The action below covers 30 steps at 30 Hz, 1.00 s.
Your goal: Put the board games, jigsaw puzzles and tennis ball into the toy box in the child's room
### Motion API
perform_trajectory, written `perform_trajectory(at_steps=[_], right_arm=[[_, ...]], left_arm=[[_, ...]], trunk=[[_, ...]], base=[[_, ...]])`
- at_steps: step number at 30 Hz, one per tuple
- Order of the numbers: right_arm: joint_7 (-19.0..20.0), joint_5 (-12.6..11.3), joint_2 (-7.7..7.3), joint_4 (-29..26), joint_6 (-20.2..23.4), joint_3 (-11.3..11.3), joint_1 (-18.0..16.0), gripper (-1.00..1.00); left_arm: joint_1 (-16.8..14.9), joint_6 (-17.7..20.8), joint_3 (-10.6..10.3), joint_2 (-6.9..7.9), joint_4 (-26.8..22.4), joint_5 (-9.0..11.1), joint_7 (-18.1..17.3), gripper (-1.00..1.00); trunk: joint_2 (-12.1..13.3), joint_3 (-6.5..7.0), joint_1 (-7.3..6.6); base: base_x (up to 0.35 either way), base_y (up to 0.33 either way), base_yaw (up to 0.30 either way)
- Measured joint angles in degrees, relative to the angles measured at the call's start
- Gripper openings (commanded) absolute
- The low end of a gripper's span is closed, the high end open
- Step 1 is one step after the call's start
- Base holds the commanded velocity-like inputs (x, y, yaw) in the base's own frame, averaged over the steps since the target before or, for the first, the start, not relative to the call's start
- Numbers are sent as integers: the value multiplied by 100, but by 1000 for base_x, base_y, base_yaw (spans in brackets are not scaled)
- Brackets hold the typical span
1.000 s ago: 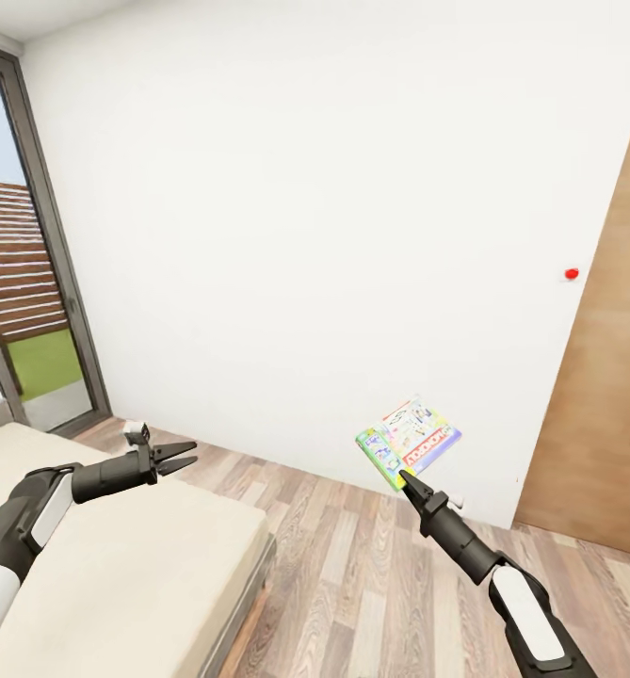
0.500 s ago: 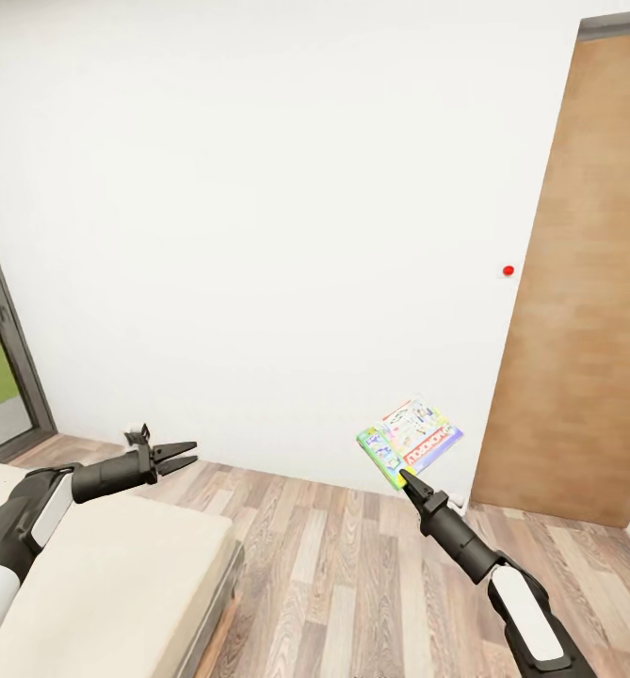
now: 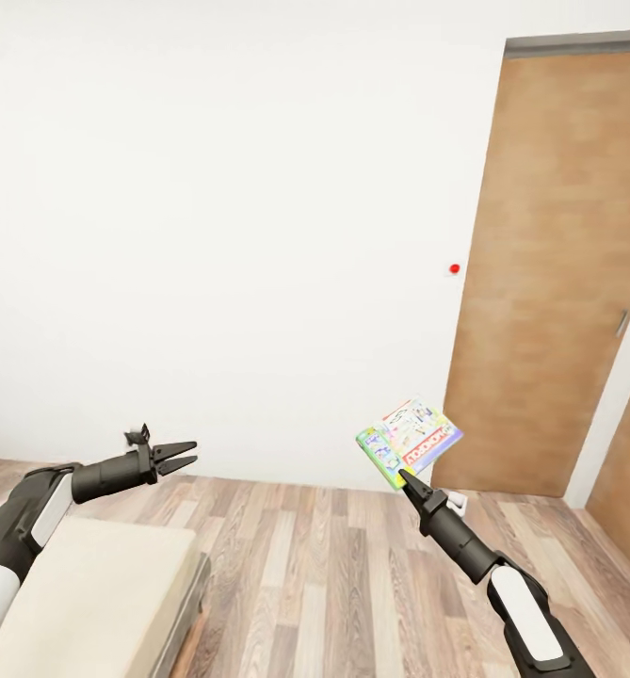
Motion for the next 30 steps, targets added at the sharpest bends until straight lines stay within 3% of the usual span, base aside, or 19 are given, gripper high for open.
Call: perform_trajectory(at_steps=[30], right_arm=[[-5, -1, 0, 15, 0, 1, 0, -100]], left_arm=[[0, 0, -1, 0, 0, 0, 0, 100]], trunk=[[0, 0, 1]], base=[[-70, 0, -281]])
